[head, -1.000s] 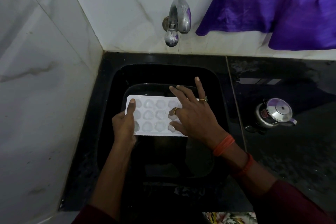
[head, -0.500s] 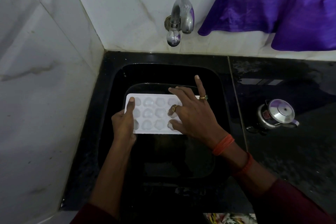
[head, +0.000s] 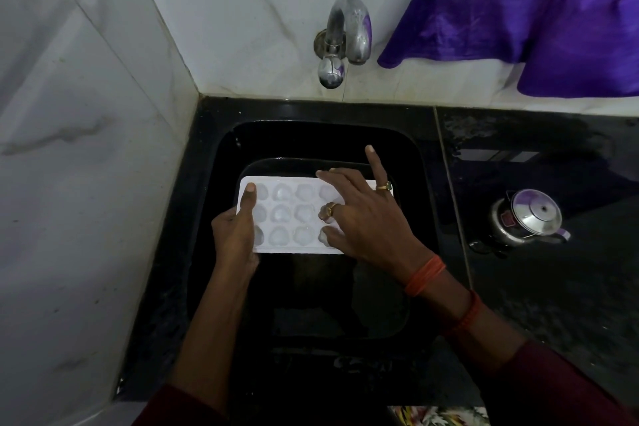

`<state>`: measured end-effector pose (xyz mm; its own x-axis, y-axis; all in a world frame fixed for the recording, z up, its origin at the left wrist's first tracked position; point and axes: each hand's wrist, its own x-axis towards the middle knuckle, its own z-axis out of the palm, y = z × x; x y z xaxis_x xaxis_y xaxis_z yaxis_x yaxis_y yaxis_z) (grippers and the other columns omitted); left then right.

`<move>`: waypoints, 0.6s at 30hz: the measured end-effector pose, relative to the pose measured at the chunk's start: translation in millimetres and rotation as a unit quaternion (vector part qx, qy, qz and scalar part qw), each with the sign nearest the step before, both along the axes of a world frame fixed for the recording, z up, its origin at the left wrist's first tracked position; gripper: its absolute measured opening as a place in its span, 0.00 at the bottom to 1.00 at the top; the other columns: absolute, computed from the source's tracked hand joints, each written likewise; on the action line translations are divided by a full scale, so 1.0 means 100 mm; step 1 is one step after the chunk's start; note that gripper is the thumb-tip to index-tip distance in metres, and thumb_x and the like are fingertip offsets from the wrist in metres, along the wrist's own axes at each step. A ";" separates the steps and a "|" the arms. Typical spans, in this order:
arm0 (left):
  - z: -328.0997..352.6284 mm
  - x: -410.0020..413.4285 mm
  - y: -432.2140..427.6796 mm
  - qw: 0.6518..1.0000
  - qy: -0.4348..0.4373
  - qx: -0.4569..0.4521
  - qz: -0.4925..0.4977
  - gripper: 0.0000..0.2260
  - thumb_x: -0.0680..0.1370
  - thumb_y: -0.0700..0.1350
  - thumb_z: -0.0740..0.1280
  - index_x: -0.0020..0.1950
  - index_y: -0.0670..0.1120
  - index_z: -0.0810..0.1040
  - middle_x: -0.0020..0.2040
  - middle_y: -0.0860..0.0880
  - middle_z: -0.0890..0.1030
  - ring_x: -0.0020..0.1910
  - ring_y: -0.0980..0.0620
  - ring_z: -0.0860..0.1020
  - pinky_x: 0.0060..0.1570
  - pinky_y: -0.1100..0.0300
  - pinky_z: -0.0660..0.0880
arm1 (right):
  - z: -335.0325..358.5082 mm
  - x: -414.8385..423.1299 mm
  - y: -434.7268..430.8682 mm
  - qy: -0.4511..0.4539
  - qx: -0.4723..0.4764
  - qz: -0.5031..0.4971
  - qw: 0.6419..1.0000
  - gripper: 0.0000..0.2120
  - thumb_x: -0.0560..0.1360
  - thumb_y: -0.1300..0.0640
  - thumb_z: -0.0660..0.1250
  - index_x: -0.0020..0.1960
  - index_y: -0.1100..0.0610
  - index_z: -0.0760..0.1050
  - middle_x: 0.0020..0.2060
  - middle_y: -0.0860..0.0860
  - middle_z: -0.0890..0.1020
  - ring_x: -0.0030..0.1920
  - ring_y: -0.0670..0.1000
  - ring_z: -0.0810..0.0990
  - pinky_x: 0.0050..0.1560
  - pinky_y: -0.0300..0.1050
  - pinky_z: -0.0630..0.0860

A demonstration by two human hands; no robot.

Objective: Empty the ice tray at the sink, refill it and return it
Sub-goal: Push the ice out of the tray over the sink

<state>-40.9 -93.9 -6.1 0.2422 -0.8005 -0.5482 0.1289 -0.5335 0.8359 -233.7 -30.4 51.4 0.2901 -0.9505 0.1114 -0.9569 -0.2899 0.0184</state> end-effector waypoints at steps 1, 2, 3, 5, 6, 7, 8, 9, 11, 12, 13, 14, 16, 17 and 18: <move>0.00 0.00 0.00 1.000 -0.001 0.001 0.000 0.16 0.75 0.57 0.73 0.40 0.45 0.80 0.37 0.50 0.84 0.34 0.52 0.84 0.29 0.60 0.79 | 0.00 0.00 0.00 0.004 0.005 0.000 1.000 0.11 0.71 0.46 0.71 0.45 0.51 0.87 0.69 0.53 0.76 0.70 0.54 0.73 0.77 0.69 0.44; 0.00 0.00 0.00 1.000 -0.002 0.001 0.000 0.16 0.75 0.57 0.73 0.40 0.45 0.80 0.37 0.50 0.84 0.34 0.53 0.84 0.28 0.60 0.78 | -0.01 0.00 0.00 0.009 0.014 0.000 1.000 0.12 0.71 0.46 0.69 0.46 0.52 0.86 0.70 0.54 0.75 0.71 0.54 0.72 0.77 0.69 0.43; 0.00 0.00 0.00 1.000 -0.003 0.001 -0.002 0.16 0.75 0.57 0.73 0.40 0.45 0.80 0.37 0.51 0.84 0.33 0.53 0.84 0.28 0.60 0.78 | -0.01 0.00 0.00 0.014 0.024 -0.001 1.000 0.13 0.73 0.46 0.68 0.48 0.51 0.86 0.71 0.54 0.74 0.72 0.54 0.71 0.77 0.69 0.42; 0.00 0.00 0.01 1.000 -0.003 0.002 -0.006 0.15 0.75 0.57 0.73 0.41 0.45 0.80 0.37 0.51 0.84 0.34 0.52 0.84 0.29 0.60 0.79 | -0.02 0.00 0.00 0.018 0.034 0.000 0.999 0.14 0.74 0.45 0.66 0.50 0.51 0.86 0.72 0.54 0.73 0.73 0.53 0.70 0.77 0.69 0.43; -0.01 0.00 0.01 1.000 -0.004 0.002 -0.006 0.15 0.75 0.57 0.73 0.41 0.45 0.80 0.37 0.50 0.84 0.35 0.52 0.84 0.30 0.59 0.79 | -0.02 0.00 0.01 0.017 0.031 0.002 0.999 0.14 0.74 0.45 0.67 0.49 0.51 0.86 0.71 0.54 0.74 0.72 0.54 0.71 0.77 0.69 0.44; -0.01 0.00 0.01 1.000 -0.004 0.002 -0.005 0.15 0.75 0.57 0.73 0.41 0.45 0.80 0.38 0.50 0.84 0.36 0.51 0.84 0.30 0.59 0.79 | -0.03 -0.01 0.02 0.012 0.022 0.004 1.000 0.13 0.73 0.46 0.68 0.48 0.51 0.86 0.70 0.54 0.75 0.71 0.54 0.72 0.77 0.70 0.46; -0.01 0.00 0.01 1.000 -0.005 0.003 -0.005 0.15 0.75 0.57 0.73 0.41 0.45 0.79 0.39 0.49 0.84 0.36 0.51 0.84 0.31 0.59 0.79 | -0.03 -0.01 0.02 0.004 0.010 0.006 1.000 0.12 0.72 0.46 0.69 0.47 0.51 0.86 0.68 0.54 0.77 0.69 0.54 0.74 0.77 0.70 0.47; -0.01 0.00 0.01 1.000 -0.006 0.003 -0.005 0.15 0.75 0.57 0.73 0.42 0.45 0.79 0.40 0.48 0.85 0.37 0.50 0.84 0.32 0.58 0.80 | -0.03 -0.02 0.03 -0.007 -0.001 0.005 1.000 0.11 0.71 0.46 0.70 0.46 0.51 0.86 0.66 0.54 0.78 0.67 0.54 0.76 0.76 0.70 0.48; -0.01 0.01 0.01 1.000 -0.005 0.003 -0.004 0.16 0.75 0.57 0.73 0.41 0.45 0.80 0.40 0.48 0.85 0.38 0.49 0.85 0.34 0.57 0.80 | -0.02 -0.03 0.03 -0.027 -0.017 0.002 0.999 0.09 0.70 0.46 0.72 0.44 0.50 0.86 0.63 0.53 0.81 0.64 0.53 0.78 0.76 0.69 0.47; -0.01 0.01 0.01 1.000 -0.005 0.002 -0.004 0.16 0.75 0.57 0.73 0.41 0.44 0.80 0.40 0.48 0.85 0.38 0.49 0.84 0.34 0.56 0.81 | -0.02 -0.03 0.03 -0.033 -0.020 -0.001 0.999 0.09 0.70 0.46 0.72 0.44 0.50 0.86 0.62 0.52 0.81 0.63 0.53 0.79 0.76 0.68 0.47; -0.01 0.01 0.00 1.000 -0.006 0.002 -0.004 0.16 0.75 0.57 0.73 0.40 0.44 0.80 0.39 0.48 0.84 0.38 0.49 0.84 0.35 0.55 0.81 | -0.03 -0.03 0.03 -0.034 -0.019 -0.004 0.999 0.09 0.70 0.45 0.72 0.44 0.50 0.86 0.61 0.52 0.81 0.63 0.53 0.79 0.77 0.68 0.46; -0.01 0.01 0.01 1.000 -0.005 0.002 -0.003 0.17 0.75 0.57 0.73 0.40 0.44 0.80 0.39 0.48 0.84 0.38 0.48 0.84 0.36 0.55 0.81 | -0.03 -0.03 0.04 -0.030 -0.011 -0.007 0.999 0.10 0.71 0.45 0.71 0.45 0.49 0.86 0.62 0.52 0.81 0.63 0.52 0.78 0.77 0.67 0.46; -0.01 0.01 0.01 1.000 -0.005 0.003 -0.004 0.17 0.75 0.57 0.73 0.40 0.44 0.79 0.39 0.48 0.84 0.38 0.48 0.84 0.36 0.54 0.82 | -0.04 -0.03 0.05 -0.018 0.014 -0.013 1.000 0.12 0.74 0.44 0.68 0.50 0.48 0.86 0.64 0.51 0.79 0.66 0.52 0.76 0.78 0.66 0.43; -0.01 0.01 0.02 1.000 -0.006 0.001 -0.006 0.16 0.75 0.57 0.73 0.40 0.44 0.80 0.40 0.48 0.84 0.38 0.48 0.84 0.37 0.54 0.82 | -0.05 -0.03 0.06 -0.014 0.024 -0.013 1.000 0.13 0.76 0.44 0.66 0.52 0.48 0.86 0.65 0.50 0.78 0.67 0.51 0.75 0.78 0.65 0.41; -0.02 0.01 0.02 1.000 -0.007 0.000 -0.007 0.16 0.75 0.57 0.73 0.40 0.44 0.80 0.40 0.47 0.85 0.38 0.48 0.85 0.37 0.53 0.83 | -0.06 -0.03 0.07 -0.014 0.027 -0.013 0.999 0.14 0.77 0.44 0.64 0.53 0.47 0.85 0.66 0.50 0.78 0.68 0.51 0.74 0.78 0.65 0.40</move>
<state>-39.5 -91.7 -7.7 0.2387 -0.8043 -0.5442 0.1099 -0.5345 0.8380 -236.4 -23.1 45.7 0.2635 -0.9623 0.0674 -0.9638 -0.2655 -0.0234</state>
